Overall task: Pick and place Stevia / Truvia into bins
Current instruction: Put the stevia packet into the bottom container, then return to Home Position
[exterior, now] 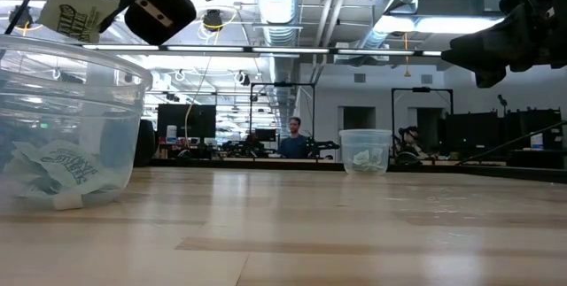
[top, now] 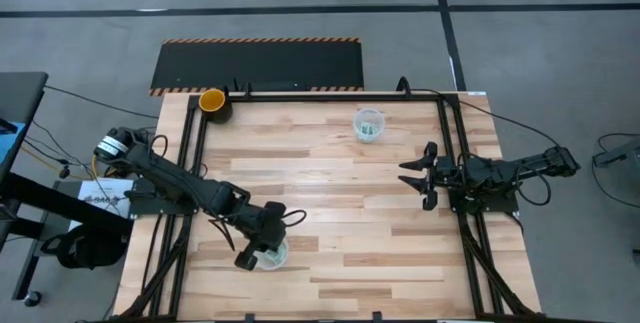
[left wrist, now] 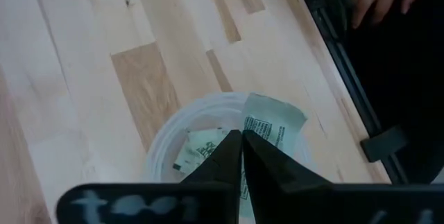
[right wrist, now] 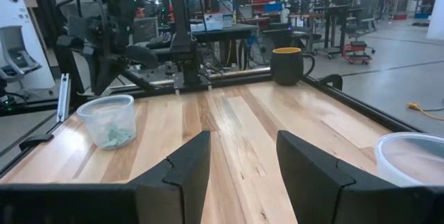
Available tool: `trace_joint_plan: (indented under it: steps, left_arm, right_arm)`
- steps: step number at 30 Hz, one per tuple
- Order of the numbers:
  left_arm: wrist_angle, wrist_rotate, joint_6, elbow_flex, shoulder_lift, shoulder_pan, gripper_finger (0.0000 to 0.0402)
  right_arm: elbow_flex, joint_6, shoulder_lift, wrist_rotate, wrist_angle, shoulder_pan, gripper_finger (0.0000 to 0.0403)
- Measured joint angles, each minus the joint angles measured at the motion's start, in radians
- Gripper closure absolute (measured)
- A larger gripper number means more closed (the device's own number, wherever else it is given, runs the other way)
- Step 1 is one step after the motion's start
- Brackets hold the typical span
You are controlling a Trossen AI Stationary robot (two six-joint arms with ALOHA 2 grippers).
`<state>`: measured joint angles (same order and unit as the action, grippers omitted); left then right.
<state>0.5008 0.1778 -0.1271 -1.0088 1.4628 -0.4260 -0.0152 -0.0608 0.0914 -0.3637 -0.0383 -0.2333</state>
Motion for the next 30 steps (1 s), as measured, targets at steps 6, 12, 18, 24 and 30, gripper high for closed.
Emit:
trace_joint_plan:
  steps: [6,12,18,24,30]
  left_arm:
    - [0.008,-0.001,-0.027,0.0,0.0,-0.003,0.0375]
    - [0.009,-0.01,-0.027,0.0,0.0,-0.003,0.0334]
    - [0.035,-0.068,0.017,0.0,-0.075,0.008,0.0321]
    - [0.05,-0.374,0.09,-0.001,-0.375,0.02,0.0324]
    - [-0.102,-0.641,0.144,0.235,-0.77,-0.008,0.0325]
  right_arm:
    - [0.0,0.0,0.0,0.0,0.0,0.0,0.0243]
    - [0.0,0.0,0.0,0.0,0.0,0.0,0.0243]
    - [0.0,0.0,0.0,0.0,0.0,0.0,0.0243]
    - [0.0,0.0,0.0,0.0,0.0,0.0,0.0243]
    - [0.0,0.0,0.0,0.0,0.0,0.0,0.0243]
